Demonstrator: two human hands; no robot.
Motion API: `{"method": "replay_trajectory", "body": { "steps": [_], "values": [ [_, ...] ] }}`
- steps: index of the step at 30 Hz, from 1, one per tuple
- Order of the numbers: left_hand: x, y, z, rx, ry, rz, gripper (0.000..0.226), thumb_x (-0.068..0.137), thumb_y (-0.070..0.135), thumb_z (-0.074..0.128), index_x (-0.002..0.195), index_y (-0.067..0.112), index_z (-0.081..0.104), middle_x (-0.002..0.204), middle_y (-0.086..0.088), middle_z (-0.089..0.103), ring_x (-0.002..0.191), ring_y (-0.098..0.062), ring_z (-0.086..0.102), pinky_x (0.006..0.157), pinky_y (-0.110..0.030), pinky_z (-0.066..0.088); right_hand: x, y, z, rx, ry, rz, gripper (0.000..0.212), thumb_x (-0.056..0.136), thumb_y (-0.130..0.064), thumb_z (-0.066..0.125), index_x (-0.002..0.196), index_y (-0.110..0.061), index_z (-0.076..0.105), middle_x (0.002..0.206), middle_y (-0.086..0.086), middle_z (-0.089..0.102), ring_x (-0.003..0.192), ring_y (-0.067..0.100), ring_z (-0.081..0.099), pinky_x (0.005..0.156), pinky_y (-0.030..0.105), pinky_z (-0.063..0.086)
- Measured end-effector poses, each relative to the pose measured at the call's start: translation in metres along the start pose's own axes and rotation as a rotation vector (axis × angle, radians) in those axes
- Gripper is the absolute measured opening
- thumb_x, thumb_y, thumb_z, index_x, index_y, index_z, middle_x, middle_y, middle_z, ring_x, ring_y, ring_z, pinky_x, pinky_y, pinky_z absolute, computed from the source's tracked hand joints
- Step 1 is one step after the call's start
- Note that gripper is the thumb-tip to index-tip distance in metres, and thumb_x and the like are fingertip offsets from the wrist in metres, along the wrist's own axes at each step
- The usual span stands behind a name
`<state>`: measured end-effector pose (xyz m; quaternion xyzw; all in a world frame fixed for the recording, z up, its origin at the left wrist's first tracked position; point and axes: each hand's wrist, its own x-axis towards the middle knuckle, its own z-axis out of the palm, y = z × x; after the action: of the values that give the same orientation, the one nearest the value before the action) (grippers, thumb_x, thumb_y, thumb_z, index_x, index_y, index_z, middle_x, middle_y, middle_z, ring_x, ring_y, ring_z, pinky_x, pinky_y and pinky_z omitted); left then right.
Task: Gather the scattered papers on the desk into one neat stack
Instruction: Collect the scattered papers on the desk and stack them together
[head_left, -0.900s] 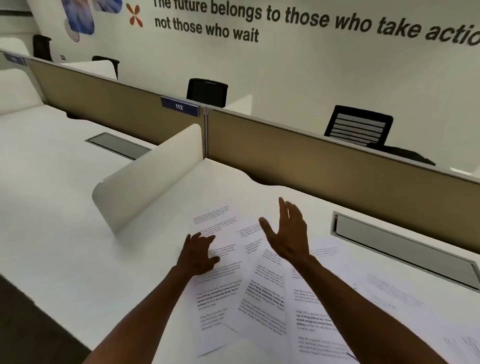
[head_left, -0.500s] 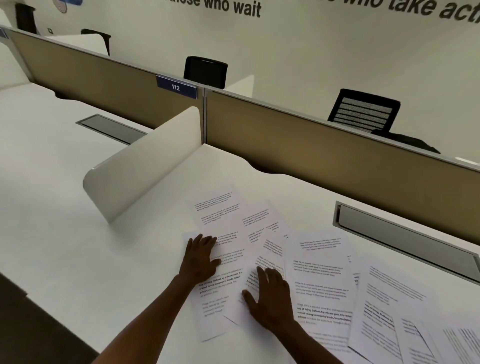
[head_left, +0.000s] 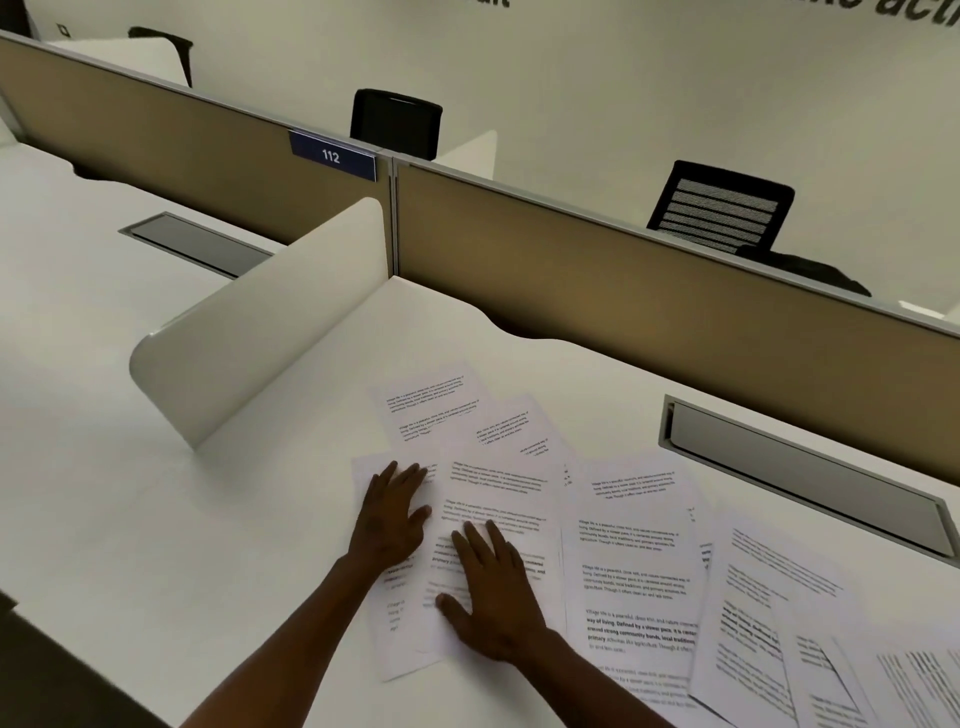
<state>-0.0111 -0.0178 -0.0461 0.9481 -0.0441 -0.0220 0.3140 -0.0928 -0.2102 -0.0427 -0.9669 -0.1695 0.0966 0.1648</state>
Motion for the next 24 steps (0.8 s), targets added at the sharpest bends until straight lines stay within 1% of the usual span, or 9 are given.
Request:
{"method": "replay_trajectory", "body": {
  "steps": [3,5,6,10,13,16,19,22,24],
  "values": [
    [-0.008,0.0,0.004,-0.032,0.19,-0.132,0.066,0.093,0.043,0.052,0.15,0.016,0.035,0.16,-0.007,0.028,0.152,-0.024,0.013,0.125,-0.042,0.01,0.014,0.007,-0.016,0.06,0.089,0.02,0.083,0.088,-0.071,0.034,0.155,-0.026,0.011,0.163,-0.004,-0.003,0.15,0.015,-0.009,0.123,0.041,0.006],
    [-0.021,0.002,0.007,-0.049,0.247,-0.26,0.076,0.091,0.054,0.052,0.153,0.018,0.029,0.163,-0.01,0.019,0.153,-0.025,0.008,0.125,-0.042,0.007,0.028,0.018,-0.028,0.089,0.166,0.143,0.088,0.085,-0.075,0.03,0.155,-0.024,0.012,0.163,0.002,-0.004,0.15,0.019,-0.007,0.122,0.037,0.004],
    [-0.028,0.003,0.009,-0.044,0.244,-0.294,0.082,0.088,0.061,0.05,0.154,0.018,0.026,0.164,-0.01,0.015,0.153,-0.025,0.006,0.125,-0.041,0.004,0.036,0.026,-0.035,0.08,0.173,0.2,0.09,0.084,-0.075,0.028,0.155,-0.022,0.011,0.163,0.007,-0.004,0.15,0.022,-0.006,0.123,0.039,0.004],
    [-0.047,-0.004,0.019,0.048,0.154,-0.208,0.102,0.076,0.081,0.04,0.156,0.022,0.018,0.165,-0.007,0.005,0.153,-0.023,-0.004,0.122,-0.038,-0.008,0.068,0.064,-0.07,-0.013,0.08,0.338,0.091,0.086,-0.073,0.031,0.155,-0.021,0.003,0.163,0.014,-0.003,0.15,0.028,-0.011,0.121,0.047,0.0],
    [-0.049,-0.012,0.022,0.093,0.127,-0.173,0.103,0.075,0.083,0.039,0.156,0.023,0.017,0.166,-0.005,0.0,0.153,-0.021,-0.009,0.122,-0.039,-0.01,0.082,0.082,-0.081,-0.029,-0.017,0.368,0.092,0.086,-0.075,0.029,0.155,-0.024,-0.002,0.163,0.015,0.001,0.149,0.029,-0.016,0.12,0.05,-0.004],
    [-0.049,-0.014,0.022,0.112,0.133,-0.154,0.101,0.076,0.084,0.028,0.156,0.022,0.018,0.165,-0.005,0.001,0.153,-0.022,-0.008,0.123,-0.035,-0.012,0.086,0.081,-0.077,-0.027,-0.048,0.344,0.095,0.083,-0.077,0.031,0.155,-0.025,-0.003,0.162,0.018,0.01,0.149,0.031,-0.014,0.121,0.048,-0.003],
    [-0.046,-0.014,0.022,0.101,0.14,-0.15,0.091,0.083,0.075,0.033,0.153,0.017,0.026,0.165,-0.009,0.008,0.153,-0.026,0.0,0.122,-0.032,-0.013,0.089,0.066,-0.07,0.03,-0.017,0.318,0.1,0.08,-0.077,0.041,0.154,-0.027,-0.002,0.159,0.017,0.019,0.15,0.032,-0.004,0.122,0.047,0.004],
    [-0.042,-0.014,0.021,0.079,0.166,-0.183,0.078,0.087,0.055,0.034,0.152,0.013,0.028,0.163,-0.011,0.009,0.152,-0.027,0.002,0.124,-0.038,-0.004,0.095,0.047,-0.071,0.148,-0.006,0.292,0.103,0.078,-0.07,0.055,0.154,-0.028,0.0,0.149,0.015,0.033,0.141,0.031,0.029,0.115,0.043,0.029],
    [-0.041,-0.014,0.019,0.055,0.176,-0.204,0.074,0.088,0.045,0.034,0.153,0.012,0.026,0.164,-0.011,0.008,0.152,-0.026,0.0,0.125,-0.041,0.004,0.1,0.04,-0.075,0.223,0.025,0.296,0.105,0.075,-0.065,0.062,0.153,-0.031,0.001,0.147,0.012,0.035,0.133,0.028,0.04,0.106,0.042,0.041]
  ]
}}
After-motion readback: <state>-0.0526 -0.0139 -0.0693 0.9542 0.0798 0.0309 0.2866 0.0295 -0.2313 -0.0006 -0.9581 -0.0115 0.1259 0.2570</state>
